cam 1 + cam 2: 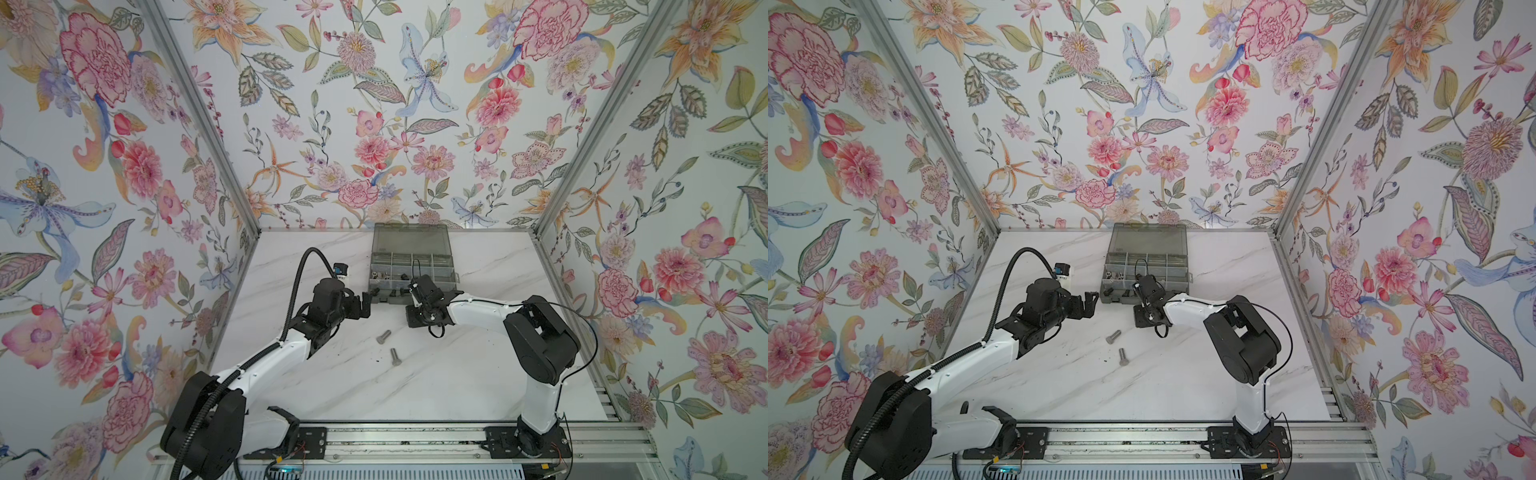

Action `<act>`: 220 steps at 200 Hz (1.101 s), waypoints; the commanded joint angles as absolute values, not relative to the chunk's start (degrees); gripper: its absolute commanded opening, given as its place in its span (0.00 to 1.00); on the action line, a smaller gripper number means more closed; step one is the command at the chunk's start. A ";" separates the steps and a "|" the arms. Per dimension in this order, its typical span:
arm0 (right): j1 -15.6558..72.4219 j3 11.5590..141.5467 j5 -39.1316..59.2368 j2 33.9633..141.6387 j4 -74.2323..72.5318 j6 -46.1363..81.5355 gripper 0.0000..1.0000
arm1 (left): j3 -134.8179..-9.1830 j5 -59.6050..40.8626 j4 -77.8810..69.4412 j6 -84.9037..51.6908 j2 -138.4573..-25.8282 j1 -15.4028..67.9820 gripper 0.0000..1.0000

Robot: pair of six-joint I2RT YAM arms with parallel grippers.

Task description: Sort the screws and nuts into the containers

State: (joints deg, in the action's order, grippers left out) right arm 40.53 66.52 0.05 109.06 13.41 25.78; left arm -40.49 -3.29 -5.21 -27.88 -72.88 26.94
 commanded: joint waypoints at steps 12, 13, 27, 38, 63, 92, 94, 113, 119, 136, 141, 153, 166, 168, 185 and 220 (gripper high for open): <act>40.55 66.20 6.41 102.99 8.12 22.58 0.02 | -40.58 -4.25 -5.98 -28.11 -73.57 25.91 0.99; 40.53 66.32 6.68 102.87 8.10 22.45 0.02 | -40.55 -4.24 -5.98 -28.12 -73.57 25.87 0.99; 40.59 67.65 8.47 101.88 8.11 20.90 0.02 | -40.56 -4.22 -5.98 -28.13 -73.64 25.78 0.99; 40.52 68.51 9.09 101.21 8.09 20.09 0.02 | -40.63 -4.38 -6.00 -28.21 -73.73 25.75 0.99; 40.01 71.42 9.14 101.45 8.38 18.82 0.02 | -40.70 -4.61 -6.07 -28.30 -74.00 25.68 0.99; 39.02 75.83 9.36 104.10 9.05 18.56 0.04 | -40.55 -4.81 -6.15 -28.64 -74.18 25.57 0.99; 39.02 76.02 9.33 104.42 9.03 18.48 0.04 | -40.53 -4.76 -6.19 -28.65 -74.18 25.60 0.99; 38.33 79.08 8.20 107.07 9.85 18.52 0.05 | -40.48 -4.85 -6.14 -28.62 -74.10 25.68 0.99; 38.08 79.94 7.90 107.94 10.10 18.48 0.05 | -40.39 -4.85 -5.99 -28.65 -74.08 25.63 0.99; 37.72 82.38 6.78 110.25 10.73 18.28 0.05 | -40.42 -4.88 -5.90 -28.60 -74.07 25.53 0.99; 37.71 82.91 6.20 110.89 10.99 18.09 0.06 | -40.30 -4.84 -5.93 -28.57 -74.01 25.57 0.99; 37.60 84.33 5.19 112.39 11.52 17.54 0.06 | -40.32 -4.76 -5.84 -28.62 -74.14 25.61 0.99; 37.46 85.69 4.36 113.81 12.19 17.08 0.06 | -40.38 -4.88 -5.80 -28.64 -74.22 25.63 0.99; 37.51 85.87 4.25 113.97 12.32 16.99 0.06 | -40.39 -4.87 -5.80 -28.56 -74.19 25.59 0.99; 37.38 86.98 3.70 115.36 12.99 16.70 0.06 | -40.29 -4.83 -5.80 -28.65 -74.36 25.62 0.99; 37.45 87.30 3.32 116.70 13.40 16.75 0.09 | -40.46 -5.00 -5.80 -28.65 -74.70 25.49 0.99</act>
